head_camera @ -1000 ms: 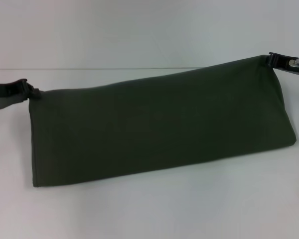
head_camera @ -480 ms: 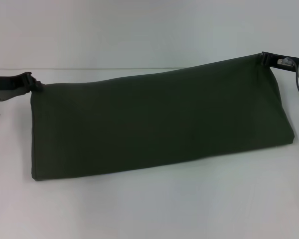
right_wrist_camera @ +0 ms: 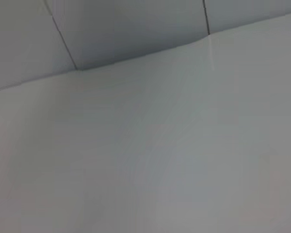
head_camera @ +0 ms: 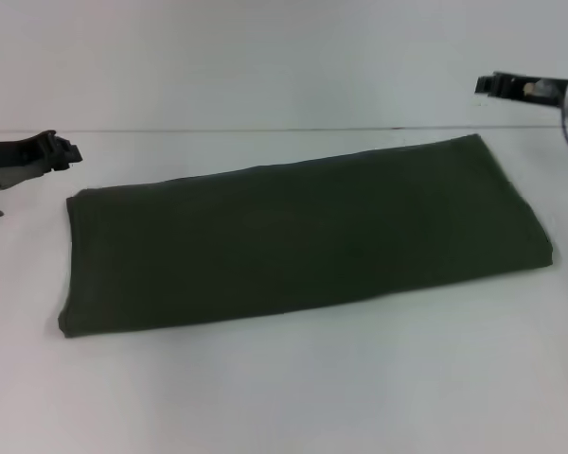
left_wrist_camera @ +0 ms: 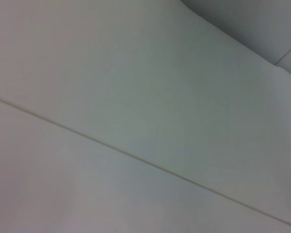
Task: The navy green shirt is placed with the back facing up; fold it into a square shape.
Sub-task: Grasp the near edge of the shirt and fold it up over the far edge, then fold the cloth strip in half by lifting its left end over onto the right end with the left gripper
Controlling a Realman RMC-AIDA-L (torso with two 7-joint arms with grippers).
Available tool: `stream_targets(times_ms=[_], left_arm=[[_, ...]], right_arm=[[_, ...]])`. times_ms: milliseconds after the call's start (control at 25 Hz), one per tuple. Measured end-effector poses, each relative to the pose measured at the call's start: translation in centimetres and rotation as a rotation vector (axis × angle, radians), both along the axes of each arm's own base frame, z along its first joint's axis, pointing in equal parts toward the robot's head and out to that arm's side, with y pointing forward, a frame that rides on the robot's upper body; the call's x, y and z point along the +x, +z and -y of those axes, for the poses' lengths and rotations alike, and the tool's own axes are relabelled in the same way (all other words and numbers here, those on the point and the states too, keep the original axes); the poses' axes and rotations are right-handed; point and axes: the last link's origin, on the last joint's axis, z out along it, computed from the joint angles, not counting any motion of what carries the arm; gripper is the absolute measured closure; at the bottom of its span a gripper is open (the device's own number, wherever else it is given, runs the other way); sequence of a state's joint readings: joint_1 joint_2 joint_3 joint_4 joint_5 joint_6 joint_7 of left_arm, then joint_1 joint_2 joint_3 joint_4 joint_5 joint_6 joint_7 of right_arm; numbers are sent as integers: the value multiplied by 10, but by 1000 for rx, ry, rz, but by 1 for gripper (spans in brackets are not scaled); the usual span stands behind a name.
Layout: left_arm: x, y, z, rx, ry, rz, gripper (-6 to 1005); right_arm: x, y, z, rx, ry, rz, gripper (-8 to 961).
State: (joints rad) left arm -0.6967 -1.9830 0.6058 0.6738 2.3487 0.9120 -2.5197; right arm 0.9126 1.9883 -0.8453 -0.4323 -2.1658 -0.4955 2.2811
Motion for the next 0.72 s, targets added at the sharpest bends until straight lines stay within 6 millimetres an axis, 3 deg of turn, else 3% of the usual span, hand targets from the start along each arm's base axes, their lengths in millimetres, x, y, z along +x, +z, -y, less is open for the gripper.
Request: stream_targets(times_ms=[200,360,480,600,720], left_arm=[[4,13,23,3,-57,133,882],[6,7,57,-26,-141,308,790],[-5,-6,90,-57,-153,476,701],[-21,-15,122,-66,-108,636,455],[-38,-21,151,-60,-21,751,315]], right_arm=[[8,34,13,-33,-16,-139,630],[21,46,52,-149,17,-322,444],[32,43,89,-224,78,-471,400],[42,39,114,-246,118,-593,356],[50,34,127,-242,121,-645,326]])
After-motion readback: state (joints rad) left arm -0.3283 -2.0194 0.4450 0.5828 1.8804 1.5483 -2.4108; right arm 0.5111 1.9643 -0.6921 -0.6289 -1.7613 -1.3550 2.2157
